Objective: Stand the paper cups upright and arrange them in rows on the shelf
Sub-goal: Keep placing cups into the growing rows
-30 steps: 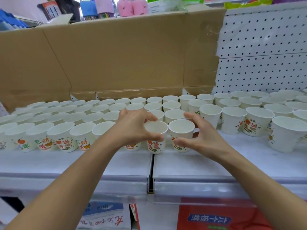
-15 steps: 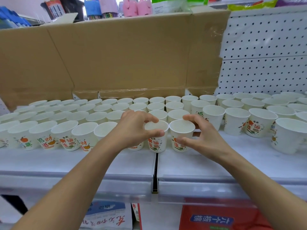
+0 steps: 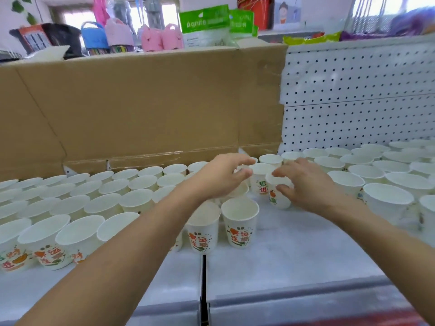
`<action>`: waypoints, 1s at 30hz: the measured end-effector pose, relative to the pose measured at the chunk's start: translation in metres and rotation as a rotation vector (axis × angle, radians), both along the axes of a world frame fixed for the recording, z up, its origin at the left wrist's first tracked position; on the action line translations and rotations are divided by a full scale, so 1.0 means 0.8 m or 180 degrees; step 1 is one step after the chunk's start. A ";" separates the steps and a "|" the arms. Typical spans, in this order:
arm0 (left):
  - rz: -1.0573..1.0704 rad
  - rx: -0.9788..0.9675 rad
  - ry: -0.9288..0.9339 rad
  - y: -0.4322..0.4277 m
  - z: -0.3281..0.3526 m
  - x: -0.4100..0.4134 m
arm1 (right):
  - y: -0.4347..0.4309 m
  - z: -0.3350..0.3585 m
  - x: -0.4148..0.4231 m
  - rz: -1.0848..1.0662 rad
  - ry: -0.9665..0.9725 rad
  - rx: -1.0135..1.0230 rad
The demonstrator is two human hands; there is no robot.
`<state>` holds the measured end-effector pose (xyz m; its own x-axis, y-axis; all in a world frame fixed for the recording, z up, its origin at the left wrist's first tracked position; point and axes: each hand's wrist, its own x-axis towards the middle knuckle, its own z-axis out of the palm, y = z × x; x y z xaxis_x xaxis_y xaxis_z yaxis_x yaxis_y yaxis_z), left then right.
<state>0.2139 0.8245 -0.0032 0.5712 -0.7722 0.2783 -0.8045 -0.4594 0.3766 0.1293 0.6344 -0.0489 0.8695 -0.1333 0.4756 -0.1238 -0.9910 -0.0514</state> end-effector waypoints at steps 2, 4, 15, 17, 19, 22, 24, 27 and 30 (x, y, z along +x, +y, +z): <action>-0.0056 0.0224 -0.0164 -0.035 -0.003 0.020 | -0.007 0.000 0.003 0.0047 0.0079 -0.0260; -0.0088 0.0459 -0.0278 -0.061 -0.007 0.038 | -0.015 -0.004 0.004 0.0168 0.0074 -0.0209; -0.0172 0.0769 -0.0415 -0.073 -0.019 0.082 | -0.024 0.037 -0.042 0.1004 0.0862 0.0547; -0.0232 0.0663 -0.0272 -0.069 -0.017 0.085 | -0.028 0.047 -0.028 0.1108 0.0642 0.0913; -0.0232 0.0455 -0.0114 -0.065 -0.012 0.087 | -0.034 0.059 -0.006 0.1154 0.0423 0.1124; -0.0021 -0.0109 0.0004 -0.055 0.001 0.097 | -0.043 0.069 0.033 0.1013 0.0423 0.1024; 0.0236 -0.0147 0.0077 -0.048 0.006 0.105 | -0.048 0.069 0.057 0.0853 0.0603 0.0898; 0.0379 0.0343 0.0068 -0.050 -0.001 0.120 | -0.055 0.065 0.085 0.0529 0.0787 0.0719; 0.0361 0.0569 -0.0035 -0.064 -0.008 0.130 | -0.067 0.065 0.103 0.0098 0.0685 0.0443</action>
